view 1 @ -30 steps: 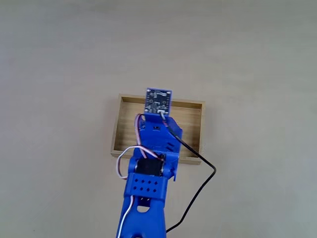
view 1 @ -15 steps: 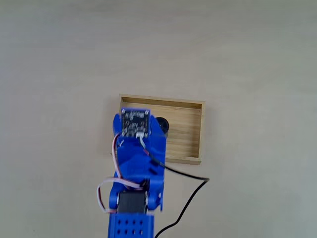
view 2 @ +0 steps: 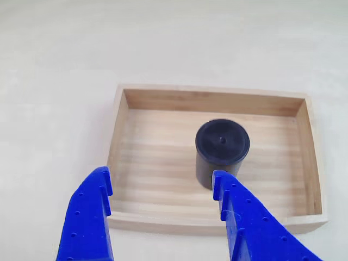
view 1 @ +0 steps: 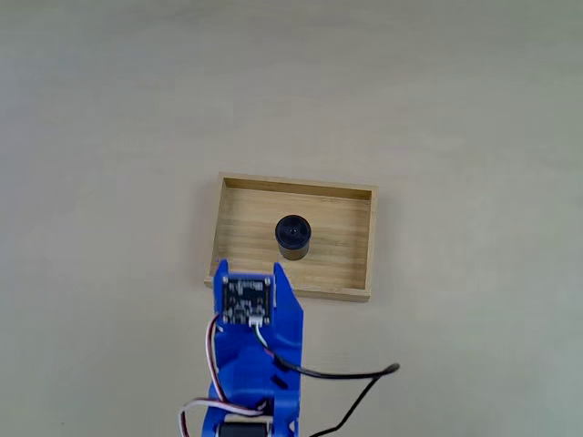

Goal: Place the black cylinder in the wooden box then return to rest.

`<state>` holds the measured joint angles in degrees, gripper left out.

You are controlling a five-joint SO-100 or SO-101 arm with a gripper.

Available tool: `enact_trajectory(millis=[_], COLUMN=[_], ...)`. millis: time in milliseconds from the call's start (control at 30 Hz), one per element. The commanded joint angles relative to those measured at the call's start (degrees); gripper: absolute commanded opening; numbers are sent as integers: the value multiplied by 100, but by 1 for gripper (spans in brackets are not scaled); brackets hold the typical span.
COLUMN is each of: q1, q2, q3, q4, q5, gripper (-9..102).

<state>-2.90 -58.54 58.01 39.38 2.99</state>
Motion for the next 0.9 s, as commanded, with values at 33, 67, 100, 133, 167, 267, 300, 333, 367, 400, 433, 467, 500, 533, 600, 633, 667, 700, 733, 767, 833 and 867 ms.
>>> enact_trajectory(millis=[33,67,100,133,167,267,300,333,367,400,433,467,500,533,600,633,667,700,733,767,833,867], q1=[-53,-53,-53,-44,-18,44,79,105,149,176,202,220,237,255,281,290,308,316,334,343,343,343], q2=[-1160,-1327,-1503,-1670,-1854,-2391,-2549,-2716,-2900,-3006,-3129,-3243,-3313,-3384,-3542,-3586,-3639,-3691,-3735,-3771,-3902,-3964], q3=[571,694,835,967,1099,1450,1556,1652,1767,1828,1907,1978,2013,2065,2206,2259,2320,2382,2435,2496,2619,2672], q4=[176,272,378,448,536,861,976,1072,1160,1248,1336,1424,1529,1626,1731,1775,1811,1854,1925,2021,2180,2268], q5=[-114,-123,-141,-176,-211,-299,-308,-325,-334,-343,-352,-396,-448,-466,-527,-562,-598,-642,-668,-668,-677,-694], gripper=[24,24,22,22,21,16,13,11,8,5,2,1,0,0,0,0,0,0,0,0,0,0])
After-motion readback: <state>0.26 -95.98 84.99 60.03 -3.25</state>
